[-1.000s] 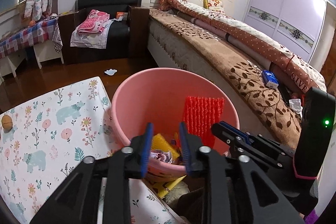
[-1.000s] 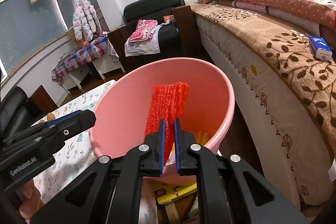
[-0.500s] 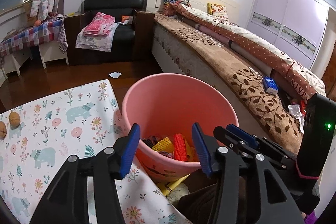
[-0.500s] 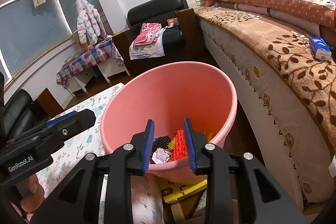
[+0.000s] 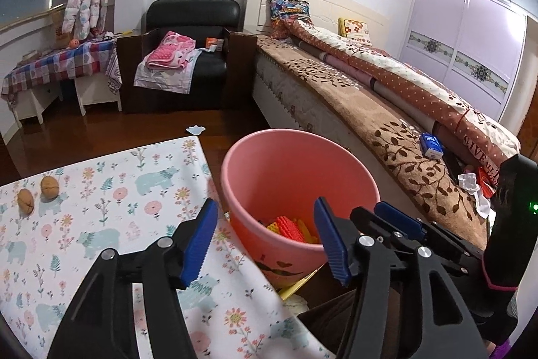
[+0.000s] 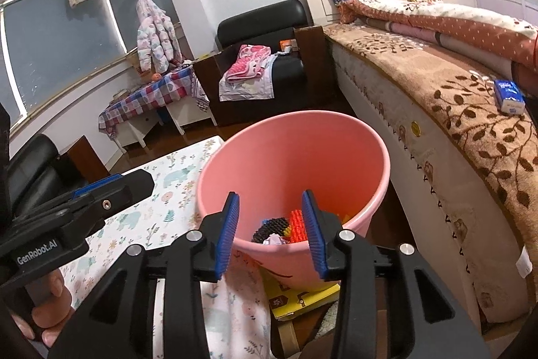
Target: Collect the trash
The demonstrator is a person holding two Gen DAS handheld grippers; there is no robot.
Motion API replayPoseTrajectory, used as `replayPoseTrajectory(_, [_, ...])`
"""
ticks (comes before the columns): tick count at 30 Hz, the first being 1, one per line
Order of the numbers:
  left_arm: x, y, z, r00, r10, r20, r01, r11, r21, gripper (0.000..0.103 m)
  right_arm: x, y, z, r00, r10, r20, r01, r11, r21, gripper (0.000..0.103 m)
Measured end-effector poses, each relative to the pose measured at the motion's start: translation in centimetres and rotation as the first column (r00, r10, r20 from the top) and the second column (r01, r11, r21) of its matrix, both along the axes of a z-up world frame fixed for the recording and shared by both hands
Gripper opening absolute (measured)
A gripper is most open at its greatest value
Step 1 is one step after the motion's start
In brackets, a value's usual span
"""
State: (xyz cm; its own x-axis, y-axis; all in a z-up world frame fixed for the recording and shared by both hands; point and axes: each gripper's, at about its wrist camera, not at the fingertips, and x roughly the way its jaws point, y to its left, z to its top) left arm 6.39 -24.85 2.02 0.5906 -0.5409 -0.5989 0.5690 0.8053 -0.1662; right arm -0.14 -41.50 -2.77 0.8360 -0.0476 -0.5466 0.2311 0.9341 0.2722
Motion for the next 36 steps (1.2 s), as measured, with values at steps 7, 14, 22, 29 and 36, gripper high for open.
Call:
replayPoseTrajectory(7, [-0.3, 3.1, 0.5, 0.998, 0.058, -0.012, -0.058, 0.998, -0.008, 0.066, -1.0, 1.7, 1.1, 1.000, 0.002, 0.029, -0.001, 0.999, -0.033, 0.040])
replayPoseTrajectory(14, [-1.1, 5.8, 1.2, 0.993, 0.117, 0.010, -0.117, 0.993, -0.014, 0.066, -1.4, 4.4, 2.0, 0.998, 0.049, 0.047, -0.046, 0.997, -0.055, 0.056])
replayPoseTrajectory(22, [-1.5, 8.0, 1.4, 0.987, 0.159, 0.014, -0.158, 0.987, -0.018, 0.066, -1.2, 7.2, 2.5, 0.997, 0.074, 0.033, -0.071, 0.993, -0.098, 0.061])
replayPoseTrajectory(29, [-1.8, 10.0, 1.8, 0.979, 0.201, 0.018, -0.201, 0.979, -0.033, 0.066, -1.5, 8.7, 3.2, 0.997, 0.062, 0.049, -0.055, 0.990, -0.131, 0.067])
replayPoseTrajectory(36, [-2.6, 11.1, 2.2, 0.974, 0.223, 0.035, -0.222, 0.974, -0.042, 0.066, -2.2, 10.2, 4.0, 0.995, 0.069, 0.077, -0.055, 0.985, -0.162, 0.073])
